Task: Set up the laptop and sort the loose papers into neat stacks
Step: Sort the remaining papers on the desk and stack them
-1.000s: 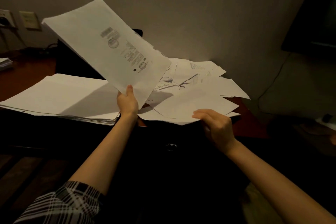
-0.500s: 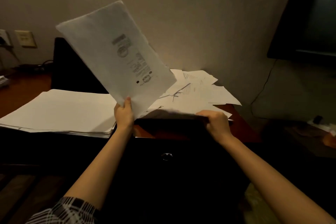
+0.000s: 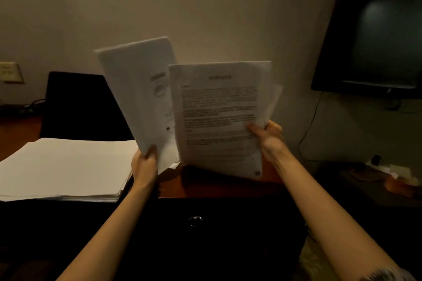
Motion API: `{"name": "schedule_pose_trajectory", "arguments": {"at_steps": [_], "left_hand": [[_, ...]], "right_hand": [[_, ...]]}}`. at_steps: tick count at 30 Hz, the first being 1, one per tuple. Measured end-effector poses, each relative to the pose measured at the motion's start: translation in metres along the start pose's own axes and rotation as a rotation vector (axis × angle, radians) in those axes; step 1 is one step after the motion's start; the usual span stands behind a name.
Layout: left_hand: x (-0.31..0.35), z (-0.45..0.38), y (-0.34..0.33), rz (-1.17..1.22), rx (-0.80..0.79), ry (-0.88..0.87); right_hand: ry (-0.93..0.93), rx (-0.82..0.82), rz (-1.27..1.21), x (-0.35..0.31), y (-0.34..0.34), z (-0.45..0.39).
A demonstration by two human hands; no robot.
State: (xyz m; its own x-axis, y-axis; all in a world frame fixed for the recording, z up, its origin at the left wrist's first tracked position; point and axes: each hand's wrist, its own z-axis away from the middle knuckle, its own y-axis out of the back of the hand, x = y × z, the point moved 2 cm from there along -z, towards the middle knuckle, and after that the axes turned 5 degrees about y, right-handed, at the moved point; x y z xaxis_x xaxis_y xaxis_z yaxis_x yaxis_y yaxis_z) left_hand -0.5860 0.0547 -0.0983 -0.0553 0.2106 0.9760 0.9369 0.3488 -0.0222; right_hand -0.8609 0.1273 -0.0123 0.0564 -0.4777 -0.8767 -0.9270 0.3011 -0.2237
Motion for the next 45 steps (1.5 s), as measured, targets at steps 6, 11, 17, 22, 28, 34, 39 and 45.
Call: {"name": "schedule_pose_trajectory", "arguments": {"at_steps": [6,11,17,22,28,34,39,45], "left_hand": [[0.006,0.006,-0.007,-0.048,-0.324,-0.199],[-0.002,0.009,-0.013,0.080,-0.608,-0.017],[0.005,0.015,-0.020,0.104,-0.648,0.019],[0.018,0.015,-0.038,0.307,-0.567,0.105],[0.071,-0.004,-0.078,0.100,-0.326,-0.235],[0.102,-0.014,-0.102,0.041,-0.249,-0.374],[0.060,-0.002,-0.101,0.088,-0.331,-0.193],[0.042,0.011,-0.112,0.060,-0.276,-0.076]], "right_hand": [[0.062,0.034,-0.097,-0.021,-0.006,-0.024],[-0.016,0.243,0.187,-0.006,0.005,-0.027],[-0.139,0.127,0.051,0.021,0.010,-0.020],[0.049,0.185,0.164,0.010,0.006,-0.034],[0.336,0.271,0.303,-0.016,-0.007,-0.060],[0.358,0.259,0.245,-0.015,0.005,-0.084],[0.132,0.035,0.186,0.026,0.033,-0.078],[-0.037,-0.058,0.146,0.046,0.039,-0.071]]}}
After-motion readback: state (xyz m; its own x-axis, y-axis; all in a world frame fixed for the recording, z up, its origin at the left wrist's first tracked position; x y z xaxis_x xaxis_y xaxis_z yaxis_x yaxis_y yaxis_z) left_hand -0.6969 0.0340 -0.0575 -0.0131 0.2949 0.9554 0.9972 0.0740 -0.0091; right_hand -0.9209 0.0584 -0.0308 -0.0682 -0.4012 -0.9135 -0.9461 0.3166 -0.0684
